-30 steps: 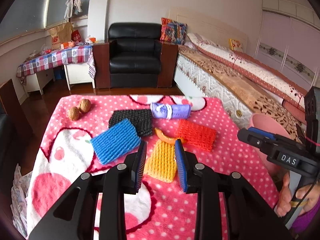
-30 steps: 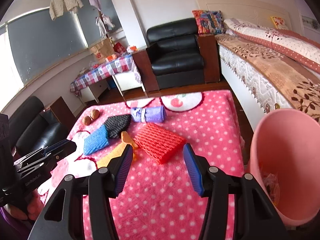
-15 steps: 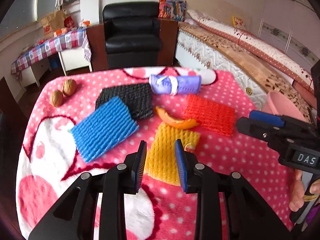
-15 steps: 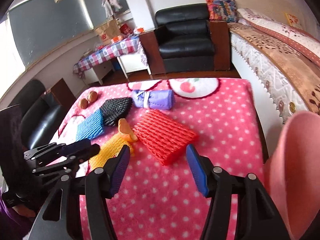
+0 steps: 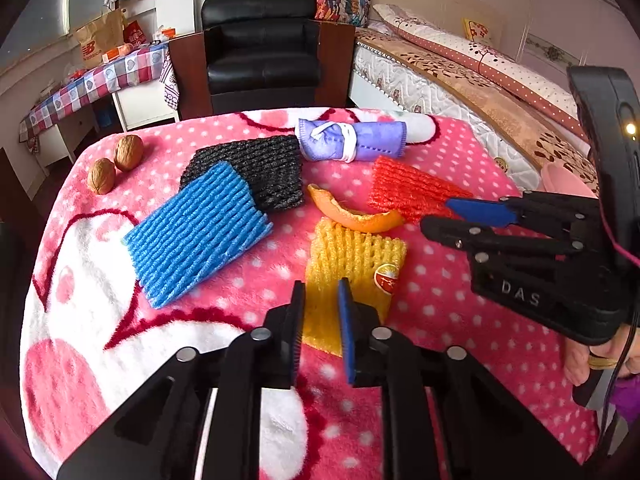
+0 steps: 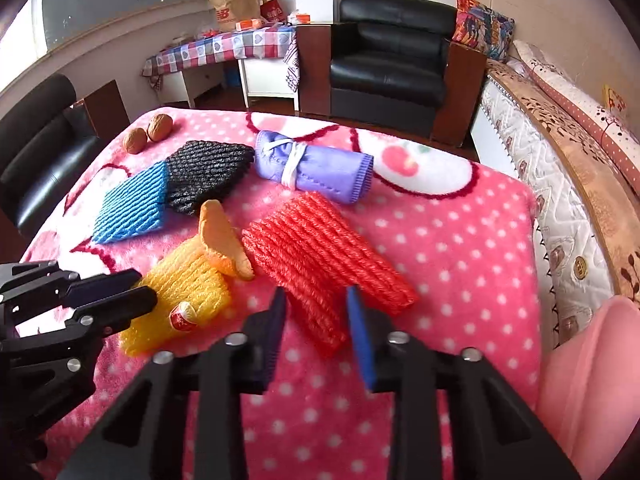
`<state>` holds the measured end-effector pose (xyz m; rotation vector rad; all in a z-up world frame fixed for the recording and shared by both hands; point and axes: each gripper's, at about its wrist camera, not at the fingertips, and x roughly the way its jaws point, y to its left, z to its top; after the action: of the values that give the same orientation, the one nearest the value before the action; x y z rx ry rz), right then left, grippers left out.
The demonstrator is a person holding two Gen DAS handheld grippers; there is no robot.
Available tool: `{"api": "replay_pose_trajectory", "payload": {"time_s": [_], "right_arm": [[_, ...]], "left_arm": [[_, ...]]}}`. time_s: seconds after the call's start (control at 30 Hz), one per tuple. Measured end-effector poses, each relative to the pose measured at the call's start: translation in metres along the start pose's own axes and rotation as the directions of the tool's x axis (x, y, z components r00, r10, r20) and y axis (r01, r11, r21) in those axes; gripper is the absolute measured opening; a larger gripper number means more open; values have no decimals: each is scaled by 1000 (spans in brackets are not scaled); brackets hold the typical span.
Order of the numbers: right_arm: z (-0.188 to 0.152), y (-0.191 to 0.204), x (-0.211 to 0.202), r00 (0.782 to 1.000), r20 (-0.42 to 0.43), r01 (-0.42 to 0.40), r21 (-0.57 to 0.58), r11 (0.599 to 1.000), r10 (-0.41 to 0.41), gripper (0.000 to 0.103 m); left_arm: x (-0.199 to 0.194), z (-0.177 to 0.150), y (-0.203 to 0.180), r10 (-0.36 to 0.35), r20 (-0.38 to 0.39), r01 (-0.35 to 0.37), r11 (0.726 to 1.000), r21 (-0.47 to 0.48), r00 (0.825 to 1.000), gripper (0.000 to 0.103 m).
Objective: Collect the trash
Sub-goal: 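Grasp the yellow foam net with the left tool while the right tool grasps the red net, then carry the yellow and red foam nets over the pink bucket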
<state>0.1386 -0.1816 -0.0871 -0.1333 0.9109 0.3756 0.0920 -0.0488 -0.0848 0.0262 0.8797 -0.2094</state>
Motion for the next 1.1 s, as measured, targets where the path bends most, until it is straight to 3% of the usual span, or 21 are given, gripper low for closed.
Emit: {"api": "replay_pose_trajectory", "payload": {"time_s": [0.03,0.37,0.6,0.8,1.1], "right_arm": [[0,-2,-1,1000,0,-8,13,1000,8,11],[-15,-18,-53,988,85,-138,173,975,125,10],[-31,-25,-90,978,150,-177,256,950,142,10],[-43,-49,-121,971,211,-183,365,913,111,10],[-69,-101,-164,970,239,-72,477,876,-50,10]], "left_arm": [[-2,0,0,-6,3,6,1000,-3,1000,9],[-49,-1,-4,-58,80,61,998,-33,995,8],[-83,6,-22,-66,180,72,997,-25,981,8],[-98,18,-47,-78,252,83,997,-8,964,8],[-82,38,-108,-151,265,150,988,24,952,8]]}}
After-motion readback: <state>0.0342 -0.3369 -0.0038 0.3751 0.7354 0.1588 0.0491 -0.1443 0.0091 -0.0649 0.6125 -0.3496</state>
